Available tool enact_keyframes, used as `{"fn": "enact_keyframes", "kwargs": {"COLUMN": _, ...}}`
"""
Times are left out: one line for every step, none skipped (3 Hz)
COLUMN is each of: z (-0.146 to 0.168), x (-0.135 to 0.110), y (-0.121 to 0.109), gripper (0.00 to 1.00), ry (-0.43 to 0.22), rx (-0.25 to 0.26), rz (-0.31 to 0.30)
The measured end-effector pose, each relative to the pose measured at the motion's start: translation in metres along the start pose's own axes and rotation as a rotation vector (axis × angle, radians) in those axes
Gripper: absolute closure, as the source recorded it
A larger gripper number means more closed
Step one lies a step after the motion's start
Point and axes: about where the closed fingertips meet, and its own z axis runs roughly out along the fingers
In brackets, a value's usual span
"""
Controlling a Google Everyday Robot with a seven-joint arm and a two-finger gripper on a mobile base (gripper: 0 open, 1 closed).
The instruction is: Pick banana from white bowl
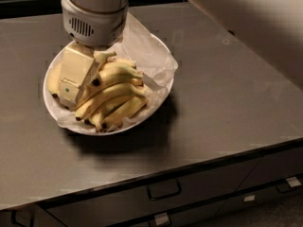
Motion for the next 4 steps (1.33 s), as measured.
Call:
{"fn": "enact_keyframes", "kwargs": {"z": 0.011, "x": -0.004, "y": -0.004, "gripper": 0.00, "ry": 0.064, "rx": 0.006, "rz": 0.028}}
{"fn": "enact_keyframes", "kwargs": {"z": 0.018, "x": -0.010, "y": -0.006, "gripper": 0.00, "ry": 0.117, "rx": 0.024, "rz": 0.054}}
{"fn": "enact_keyframes", "kwargs": {"z": 0.026, "x": -0.012, "y": -0.009, "gripper": 0.00, "ry": 0.149, "rx": 0.038, "rz": 0.089}}
{"fn": "enact_keyframes", "kwargs": {"z": 0.035, "x": -0.011, "y": -0.011, "gripper": 0.00, "ry": 0.162, "rx": 0.034, "rz": 0.112}}
